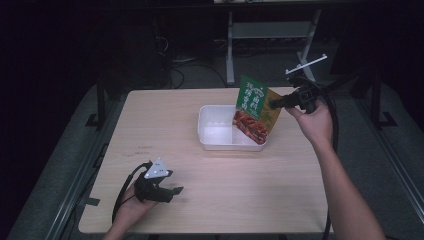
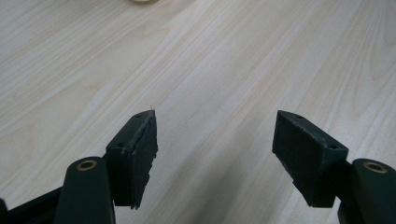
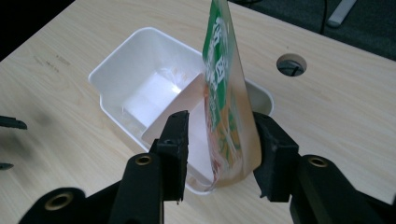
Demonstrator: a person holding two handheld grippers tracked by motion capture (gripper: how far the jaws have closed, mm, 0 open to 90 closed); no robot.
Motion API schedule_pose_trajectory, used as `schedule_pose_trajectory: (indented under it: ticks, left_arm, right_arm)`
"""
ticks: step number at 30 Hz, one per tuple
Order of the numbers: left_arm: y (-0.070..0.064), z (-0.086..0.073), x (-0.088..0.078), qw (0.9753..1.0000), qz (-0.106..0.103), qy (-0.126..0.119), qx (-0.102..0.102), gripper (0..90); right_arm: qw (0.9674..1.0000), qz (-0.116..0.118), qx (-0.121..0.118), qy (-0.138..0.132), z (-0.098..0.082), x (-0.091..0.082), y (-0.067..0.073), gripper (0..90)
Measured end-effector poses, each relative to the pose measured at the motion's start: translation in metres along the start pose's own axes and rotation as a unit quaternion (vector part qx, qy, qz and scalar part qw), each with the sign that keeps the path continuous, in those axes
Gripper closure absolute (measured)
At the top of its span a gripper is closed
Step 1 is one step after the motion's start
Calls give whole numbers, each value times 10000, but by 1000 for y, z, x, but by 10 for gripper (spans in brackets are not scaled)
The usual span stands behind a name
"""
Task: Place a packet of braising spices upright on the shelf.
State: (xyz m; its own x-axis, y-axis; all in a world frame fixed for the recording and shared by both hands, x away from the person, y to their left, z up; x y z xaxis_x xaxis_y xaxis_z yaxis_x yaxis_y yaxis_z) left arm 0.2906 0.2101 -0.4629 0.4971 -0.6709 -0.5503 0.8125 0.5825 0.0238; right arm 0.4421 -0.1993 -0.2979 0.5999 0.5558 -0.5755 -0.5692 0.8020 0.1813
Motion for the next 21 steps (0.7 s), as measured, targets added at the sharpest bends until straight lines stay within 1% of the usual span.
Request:
schedule_pose_trajectory:
  ticks: [6,13,21]
  left_arm:
    - [1,0,-1,10000,18,-19,-7,304]
    - [2,0,-2,10000,23,-57,-64,302]
    - [3,0,-3,9999,38,-89,-96,301]
  right_arm:
    - [10000,74,50,-22,-7,-5,-3,564]
    - [9998,137,114,-41,-15,-11,-6,554]
    - [9998,145,155,-43,-24,-16,-10,550]
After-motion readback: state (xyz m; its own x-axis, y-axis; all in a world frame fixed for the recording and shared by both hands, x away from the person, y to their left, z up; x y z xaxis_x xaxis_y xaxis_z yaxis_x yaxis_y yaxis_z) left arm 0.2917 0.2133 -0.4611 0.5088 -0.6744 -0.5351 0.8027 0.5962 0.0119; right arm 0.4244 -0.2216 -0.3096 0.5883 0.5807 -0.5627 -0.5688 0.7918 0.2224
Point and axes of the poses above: each handheld gripper's, and its own axes: x roughly forward along the jaws, z roughly out of its top, y roughly to its left, the point moved 3 cm from there along x, roughly forward along the jaws, and after that the axes turned 13 degrees about -y, right-handed, at the moved point
